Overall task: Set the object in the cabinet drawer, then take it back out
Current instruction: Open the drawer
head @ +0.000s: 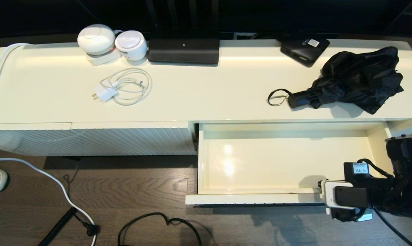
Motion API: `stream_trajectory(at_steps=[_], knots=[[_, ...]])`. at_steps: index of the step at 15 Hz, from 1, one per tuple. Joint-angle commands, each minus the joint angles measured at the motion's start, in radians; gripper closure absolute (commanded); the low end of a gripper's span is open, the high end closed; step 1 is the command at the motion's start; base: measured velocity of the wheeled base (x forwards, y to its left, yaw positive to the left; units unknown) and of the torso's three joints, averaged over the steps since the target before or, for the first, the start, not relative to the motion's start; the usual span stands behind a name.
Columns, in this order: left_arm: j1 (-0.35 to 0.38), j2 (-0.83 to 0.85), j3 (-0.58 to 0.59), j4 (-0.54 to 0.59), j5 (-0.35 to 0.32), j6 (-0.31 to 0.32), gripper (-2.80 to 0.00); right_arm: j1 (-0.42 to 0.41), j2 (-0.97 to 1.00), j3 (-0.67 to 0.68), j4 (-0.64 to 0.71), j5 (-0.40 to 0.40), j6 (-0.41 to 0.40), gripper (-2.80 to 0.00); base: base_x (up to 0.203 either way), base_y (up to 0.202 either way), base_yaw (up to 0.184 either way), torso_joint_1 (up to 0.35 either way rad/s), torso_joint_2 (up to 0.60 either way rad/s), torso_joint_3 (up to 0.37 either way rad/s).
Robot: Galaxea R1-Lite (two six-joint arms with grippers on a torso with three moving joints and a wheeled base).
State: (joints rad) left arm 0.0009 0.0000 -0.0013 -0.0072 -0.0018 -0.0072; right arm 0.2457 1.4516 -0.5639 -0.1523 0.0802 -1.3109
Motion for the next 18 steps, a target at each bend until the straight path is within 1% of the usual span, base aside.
stream_trajectory(at_steps=[1, 14, 17, 18], knots=[[-0.001, 0.000, 0.000, 0.000, 0.000, 0.000, 0.00, -0.002, -0.015, 0.020, 0.007, 0.001, -0.007, 0.00, 0.000, 0.000, 0.000, 0.000, 0.00, 0.000], [0.000, 0.000, 0.001, 0.000, 0.000, 0.000, 0.00, -0.006, -0.074, 0.080, 0.016, 0.001, -0.007, 0.00, 0.000, 0.000, 0.000, 0.000, 0.00, 0.000], [0.000, 0.000, 0.000, 0.000, 0.000, 0.000, 0.00, -0.008, -0.075, 0.055, 0.009, 0.003, 0.001, 0.00, 0.000, 0.000, 0.000, 0.000, 0.00, 0.000], [-0.001, 0.000, 0.000, 0.000, 0.000, 0.000, 0.00, -0.007, -0.095, 0.030, 0.011, 0.003, 0.021, 0.00, 0.000, 0.000, 0.000, 0.000, 0.00, 0.000]])
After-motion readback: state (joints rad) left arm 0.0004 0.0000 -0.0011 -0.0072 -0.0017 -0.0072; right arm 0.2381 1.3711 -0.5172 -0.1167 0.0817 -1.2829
